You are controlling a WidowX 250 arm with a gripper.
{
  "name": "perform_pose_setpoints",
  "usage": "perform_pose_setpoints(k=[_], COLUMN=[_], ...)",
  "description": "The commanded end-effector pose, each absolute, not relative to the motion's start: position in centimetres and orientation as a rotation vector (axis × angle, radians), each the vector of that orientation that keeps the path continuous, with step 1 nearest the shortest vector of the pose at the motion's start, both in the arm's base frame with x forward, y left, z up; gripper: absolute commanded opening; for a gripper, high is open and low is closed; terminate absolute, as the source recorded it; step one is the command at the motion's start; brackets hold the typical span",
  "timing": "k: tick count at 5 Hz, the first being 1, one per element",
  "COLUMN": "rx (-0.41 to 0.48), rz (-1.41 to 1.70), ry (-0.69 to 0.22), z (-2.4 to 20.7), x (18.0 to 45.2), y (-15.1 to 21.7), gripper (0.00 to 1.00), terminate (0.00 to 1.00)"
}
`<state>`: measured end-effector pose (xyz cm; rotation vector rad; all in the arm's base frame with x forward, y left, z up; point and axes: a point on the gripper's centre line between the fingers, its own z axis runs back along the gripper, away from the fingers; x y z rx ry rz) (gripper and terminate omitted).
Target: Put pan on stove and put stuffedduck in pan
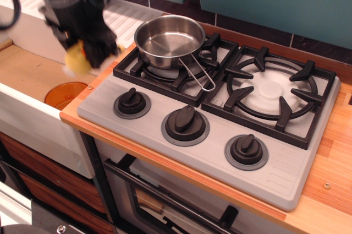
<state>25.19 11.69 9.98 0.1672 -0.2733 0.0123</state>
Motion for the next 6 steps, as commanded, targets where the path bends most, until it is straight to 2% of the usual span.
perform_pose_setpoints(k=[1,6], rx=[0.237,0.259], rz=[-0.020,0.002], ry=[-0.323,-0.378], z=[14.7,15.3], x=[30.2,33.4], y=[11.4,8.9], gripper=[0.00,0.00], terminate=[0.00,0.00])
